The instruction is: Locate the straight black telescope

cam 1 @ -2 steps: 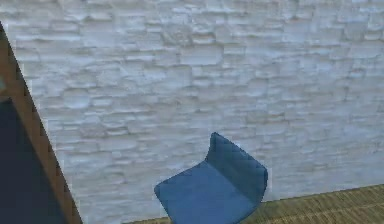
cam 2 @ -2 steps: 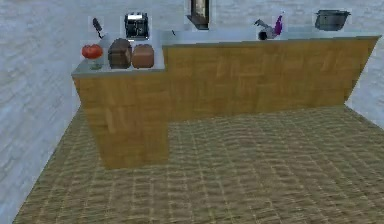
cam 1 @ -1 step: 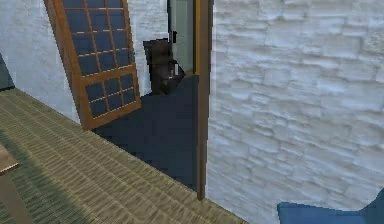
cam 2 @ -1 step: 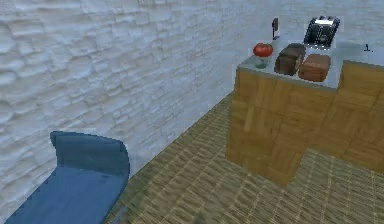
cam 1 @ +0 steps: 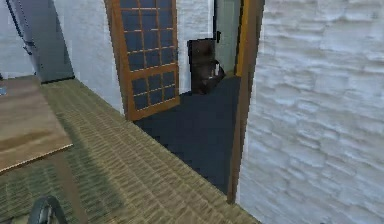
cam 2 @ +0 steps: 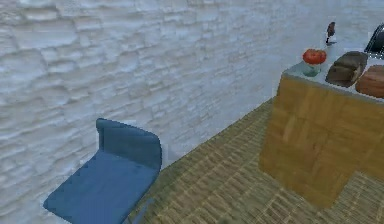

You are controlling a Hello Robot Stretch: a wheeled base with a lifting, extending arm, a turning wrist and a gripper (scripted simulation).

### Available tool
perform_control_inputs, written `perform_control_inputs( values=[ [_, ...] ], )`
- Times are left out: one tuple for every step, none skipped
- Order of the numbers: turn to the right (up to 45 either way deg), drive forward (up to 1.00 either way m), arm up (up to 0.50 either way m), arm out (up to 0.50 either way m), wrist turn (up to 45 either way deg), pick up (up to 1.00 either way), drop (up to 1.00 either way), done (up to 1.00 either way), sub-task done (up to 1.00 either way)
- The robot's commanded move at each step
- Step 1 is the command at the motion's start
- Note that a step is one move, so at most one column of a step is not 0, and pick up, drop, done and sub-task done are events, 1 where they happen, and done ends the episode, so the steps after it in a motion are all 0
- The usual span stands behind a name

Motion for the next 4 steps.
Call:
perform_control_inputs(
  values=[
    [0.0,1.00,0.00,0.00,0.0,0.00,0.00,0.00,0.00],
    [-6.0,0.00,0.00,0.00,0.0,0.00,0.00,0.00,0.00],
    [0.0,0.45,0.00,0.00,0.0,0.00,0.00,0.00,0.00],
    [30.0,0.00,0.00,0.00,0.0,0.00,0.00,0.00,0.00]
  ],
)
